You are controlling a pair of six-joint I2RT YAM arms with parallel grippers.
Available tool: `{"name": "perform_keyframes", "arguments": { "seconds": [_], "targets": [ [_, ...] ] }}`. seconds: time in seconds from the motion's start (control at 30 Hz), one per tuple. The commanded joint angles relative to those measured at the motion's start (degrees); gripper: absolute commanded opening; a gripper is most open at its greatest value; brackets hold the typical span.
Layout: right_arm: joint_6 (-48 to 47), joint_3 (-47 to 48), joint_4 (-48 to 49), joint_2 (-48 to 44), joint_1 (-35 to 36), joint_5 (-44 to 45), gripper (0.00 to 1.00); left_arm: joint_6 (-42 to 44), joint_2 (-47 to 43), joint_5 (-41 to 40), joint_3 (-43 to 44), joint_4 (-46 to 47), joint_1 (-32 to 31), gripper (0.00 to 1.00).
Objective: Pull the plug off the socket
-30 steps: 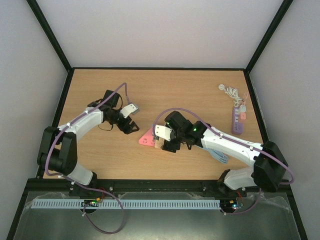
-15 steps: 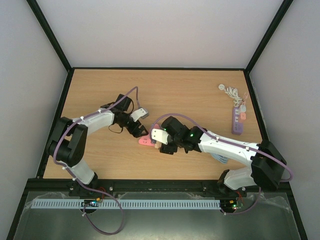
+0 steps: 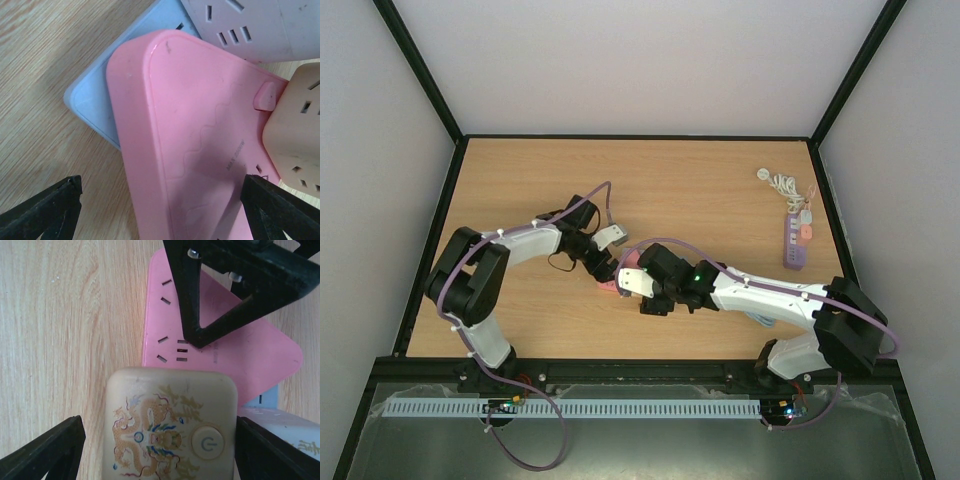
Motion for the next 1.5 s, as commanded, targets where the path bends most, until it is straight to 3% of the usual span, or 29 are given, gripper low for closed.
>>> {"name": "perform_keyframes", "arguments": {
  "seconds": [0.0, 0.3, 0.43, 0.57, 0.93, 1.47],
  "targets": [
    [-0.64, -0.38, 2.49, 1.72, 0.66, 3.00, 0.78, -0.38, 1.68, -0.60, 0.34, 1.50, -0.85, 0.90],
    [-0.50, -0.04, 3.41, 3.36, 0.76, 3.51, 0.71, -1.07, 3.68, -1.26, -0.01, 2.79, -2.19, 0.90],
    [-0.16, 0.76, 3.19, 3.40, 0.78, 3.81, 0.61, -1.33, 4.17, -2.27, 0.05, 2.68, -2.29, 0.89],
    [-0.08, 1.17, 2.95, 2.74, 0.75, 3.70, 0.44, -1.32, 4.39, -3.24, -0.11, 2.45, -2.26, 0.89],
    [0.44, 2.79, 1.38, -0.66, 0.80, -0.53, 0.26, -1.03, 6.93, -10.12, 1.02, 0.81, -2.64, 0.89],
    [-0.01, 4.36, 1.14, -2.30, 0.80, -0.68, 0.20, -1.64, 8.85, -13.87, 0.77, 0.99, -3.22, 0.89]
  ]
}}
